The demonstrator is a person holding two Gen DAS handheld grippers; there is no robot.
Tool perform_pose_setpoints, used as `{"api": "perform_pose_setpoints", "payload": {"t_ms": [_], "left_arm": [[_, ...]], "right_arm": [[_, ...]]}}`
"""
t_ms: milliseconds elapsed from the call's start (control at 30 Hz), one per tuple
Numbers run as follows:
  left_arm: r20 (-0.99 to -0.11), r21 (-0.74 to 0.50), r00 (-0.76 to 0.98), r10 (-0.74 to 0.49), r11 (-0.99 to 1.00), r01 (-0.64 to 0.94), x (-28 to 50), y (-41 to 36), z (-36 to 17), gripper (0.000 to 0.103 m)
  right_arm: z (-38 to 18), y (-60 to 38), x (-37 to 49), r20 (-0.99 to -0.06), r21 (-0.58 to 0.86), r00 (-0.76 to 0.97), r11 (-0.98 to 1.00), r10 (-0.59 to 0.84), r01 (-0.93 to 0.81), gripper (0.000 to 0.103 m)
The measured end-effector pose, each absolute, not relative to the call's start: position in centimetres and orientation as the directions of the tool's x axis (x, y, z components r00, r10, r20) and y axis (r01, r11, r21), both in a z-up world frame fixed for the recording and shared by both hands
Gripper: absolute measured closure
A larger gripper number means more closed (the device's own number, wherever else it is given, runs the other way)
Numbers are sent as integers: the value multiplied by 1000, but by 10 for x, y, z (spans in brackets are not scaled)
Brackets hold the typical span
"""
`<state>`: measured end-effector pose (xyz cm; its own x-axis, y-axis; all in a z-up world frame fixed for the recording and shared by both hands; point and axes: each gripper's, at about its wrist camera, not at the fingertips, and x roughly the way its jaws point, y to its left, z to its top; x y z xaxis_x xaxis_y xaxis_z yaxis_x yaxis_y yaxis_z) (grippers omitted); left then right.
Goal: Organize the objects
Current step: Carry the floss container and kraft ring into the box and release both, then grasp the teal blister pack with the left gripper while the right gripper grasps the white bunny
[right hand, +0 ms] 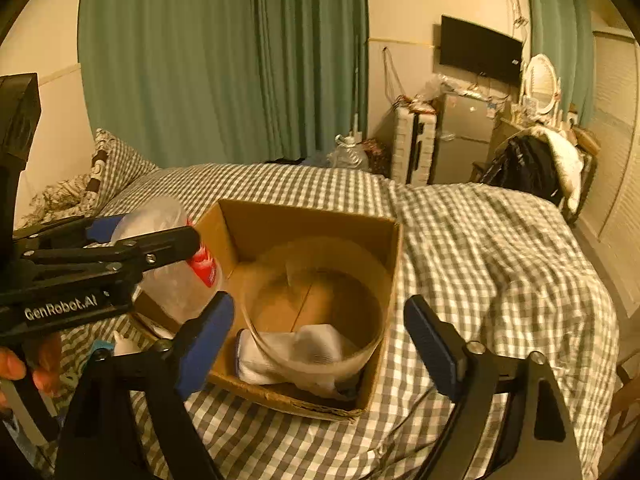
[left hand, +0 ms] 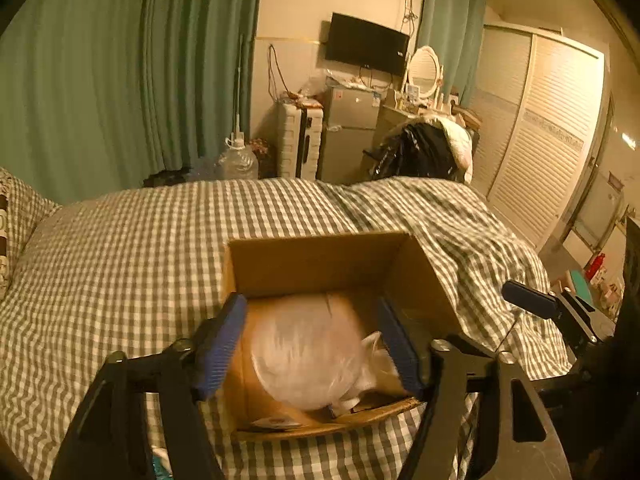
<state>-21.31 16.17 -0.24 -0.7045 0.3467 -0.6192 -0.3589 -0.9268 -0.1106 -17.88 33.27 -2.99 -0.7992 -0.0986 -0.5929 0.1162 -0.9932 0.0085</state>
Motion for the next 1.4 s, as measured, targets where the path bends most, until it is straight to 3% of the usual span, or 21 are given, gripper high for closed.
{"api": "perform_pose_setpoints", "payload": {"t_ms": [33,200,267,467,633,833,1067,1400], "left_arm": [[-611,-111,-712,345,-928,-355,-209,157,3,20],[-599,-101,-734,320,-939,-327,-188,129,30,18],[-603,-80,-743,289,-949,-305,-173,109,36,10],[-605,1,-778,169,-977,-213,-123,48,33,9],[-641,67,-767,34,-993,-100,-96,-6,-1,9],[-722,74,-691,-44,-997,-13,-93,-46,-68,9],[-817,90,-575,-40,-994,-59,-112,-40,-144,9],[-851,68,-524,-35,-997,-45,-126,-48,-173,9]], "right_arm": [[-26,332,-175,-587,4,-804,-994,-92,111,14],[-2,324,-149,-569,-4,-819,-996,-73,92,13],[6,317,-137,-568,-9,-820,-996,-65,86,13],[19,282,-100,-563,-3,-820,-992,-105,129,12],[-3,241,-81,-580,2,-798,-979,-166,203,11],[-55,195,-85,-634,27,-736,-958,-237,285,11],[-112,156,-119,-710,-4,-660,-936,-246,353,11],[-162,119,-180,-776,47,-559,-910,-293,412,11]]}}
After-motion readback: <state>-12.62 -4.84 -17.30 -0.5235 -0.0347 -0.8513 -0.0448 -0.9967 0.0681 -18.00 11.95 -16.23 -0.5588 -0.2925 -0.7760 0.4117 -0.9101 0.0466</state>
